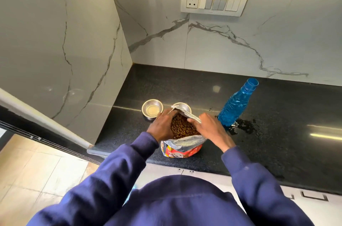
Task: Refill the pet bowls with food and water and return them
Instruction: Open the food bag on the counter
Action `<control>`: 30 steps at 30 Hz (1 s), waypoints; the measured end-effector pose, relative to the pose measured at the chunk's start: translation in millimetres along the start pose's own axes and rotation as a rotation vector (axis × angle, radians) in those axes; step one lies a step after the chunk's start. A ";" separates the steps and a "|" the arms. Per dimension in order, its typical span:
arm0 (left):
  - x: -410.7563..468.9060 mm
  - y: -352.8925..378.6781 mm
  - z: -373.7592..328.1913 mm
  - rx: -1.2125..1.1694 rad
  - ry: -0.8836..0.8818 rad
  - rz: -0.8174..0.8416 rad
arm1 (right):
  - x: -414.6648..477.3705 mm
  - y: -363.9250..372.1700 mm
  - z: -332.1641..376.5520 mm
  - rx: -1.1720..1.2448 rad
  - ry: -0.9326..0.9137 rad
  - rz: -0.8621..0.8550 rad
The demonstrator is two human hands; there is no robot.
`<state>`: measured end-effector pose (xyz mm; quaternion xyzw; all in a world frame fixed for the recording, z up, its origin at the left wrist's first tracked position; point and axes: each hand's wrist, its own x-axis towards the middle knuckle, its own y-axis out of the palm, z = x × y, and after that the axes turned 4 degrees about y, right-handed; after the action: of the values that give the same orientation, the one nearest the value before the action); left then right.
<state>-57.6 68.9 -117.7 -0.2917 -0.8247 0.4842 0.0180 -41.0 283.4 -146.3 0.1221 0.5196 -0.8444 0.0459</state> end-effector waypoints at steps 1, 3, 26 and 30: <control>-1.7 -0.4 3.6 0.025 0.021 0.013 | 2.1 -4.6 -2.2 0.033 0.002 0.041; -3.4 -3.3 10.3 0.074 0.052 0.040 | 6.3 -17.1 -6.8 0.071 0.027 0.138; 17.6 -21.1 -5.7 0.314 -0.148 0.161 | -0.2 -35.6 33.8 -0.600 -0.041 0.505; 31.2 -23.5 -16.0 0.223 -0.163 0.197 | 5.7 -47.0 33.5 -0.617 -0.052 0.516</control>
<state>-89.4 88.6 -98.0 -0.3271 -0.7319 0.5943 -0.0640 -61.4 275.3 -92.5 0.2078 0.6996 -0.6122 0.3041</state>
